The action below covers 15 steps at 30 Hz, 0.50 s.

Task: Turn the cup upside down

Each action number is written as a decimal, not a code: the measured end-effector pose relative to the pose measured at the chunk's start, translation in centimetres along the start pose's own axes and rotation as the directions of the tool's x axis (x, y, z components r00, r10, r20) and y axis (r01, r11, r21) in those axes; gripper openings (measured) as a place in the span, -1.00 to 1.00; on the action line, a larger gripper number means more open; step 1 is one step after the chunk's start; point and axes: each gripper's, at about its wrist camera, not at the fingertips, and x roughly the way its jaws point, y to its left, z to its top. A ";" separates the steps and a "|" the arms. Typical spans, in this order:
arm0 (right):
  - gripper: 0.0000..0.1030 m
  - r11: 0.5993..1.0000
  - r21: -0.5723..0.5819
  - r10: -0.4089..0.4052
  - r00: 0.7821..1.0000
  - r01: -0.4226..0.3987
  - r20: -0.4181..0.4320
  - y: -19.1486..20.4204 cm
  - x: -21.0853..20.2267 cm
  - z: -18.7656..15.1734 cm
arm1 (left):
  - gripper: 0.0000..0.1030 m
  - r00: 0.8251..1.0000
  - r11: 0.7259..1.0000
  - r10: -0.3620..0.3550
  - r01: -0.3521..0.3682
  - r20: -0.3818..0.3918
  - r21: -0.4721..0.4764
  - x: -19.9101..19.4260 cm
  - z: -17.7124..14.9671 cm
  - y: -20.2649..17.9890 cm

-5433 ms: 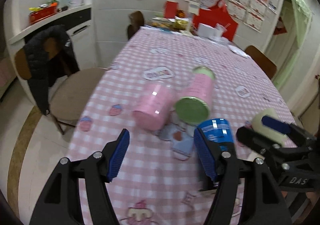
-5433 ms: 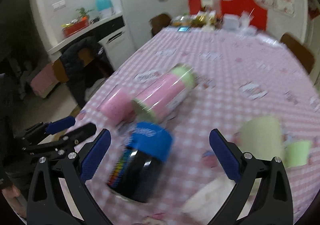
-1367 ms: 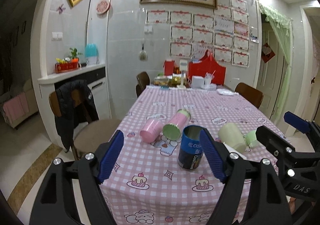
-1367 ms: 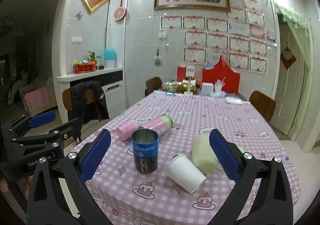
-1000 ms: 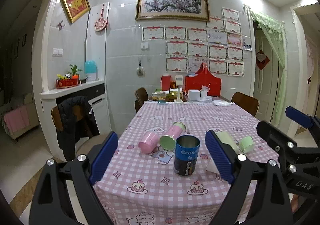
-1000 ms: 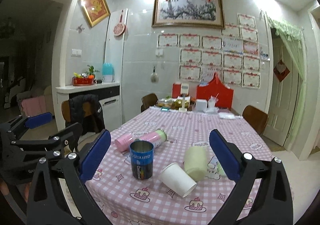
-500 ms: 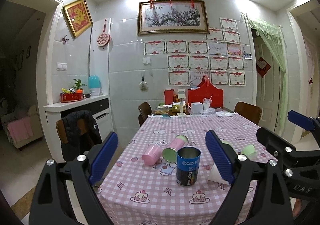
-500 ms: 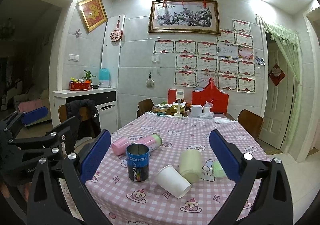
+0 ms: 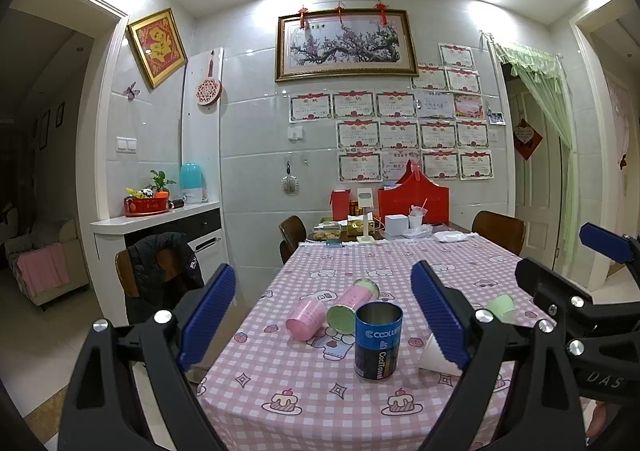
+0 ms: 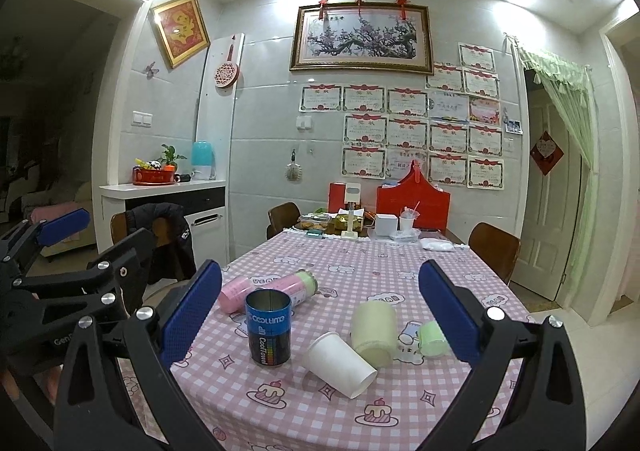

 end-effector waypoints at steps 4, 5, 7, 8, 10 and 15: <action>0.85 1.000 0.001 -0.002 1.000 0.002 -0.003 -0.1 0.1 -0.1 | 0.71 1.000 1.000 0.001 -0.001 0.000 0.002 0.0 0.0 0.0; 0.85 1.000 0.001 -0.003 1.000 0.003 -0.003 -0.1 0.1 -0.1 | 0.71 1.000 1.000 0.000 0.000 0.000 0.000 0.0 0.0 0.0; 0.85 1.000 0.002 -0.002 1.000 0.002 -0.005 -0.2 0.1 -0.1 | 0.71 1.000 1.000 0.001 -0.001 0.000 0.001 0.0 0.0 0.0; 0.85 1.000 0.002 -0.004 1.000 0.004 -0.005 -0.2 0.1 -0.2 | 0.71 1.000 1.000 0.001 -0.001 0.000 0.001 0.0 0.0 0.0; 0.85 1.000 0.002 -0.005 1.000 0.005 -0.008 -0.2 0.1 -0.2 | 0.71 1.000 1.000 0.004 -0.004 0.000 0.005 0.0 -0.1 -0.1; 0.85 1.000 0.002 -0.006 1.000 0.006 -0.009 -0.2 0.1 -0.2 | 0.71 1.000 1.000 0.005 -0.005 0.000 0.005 -0.1 -0.1 -0.1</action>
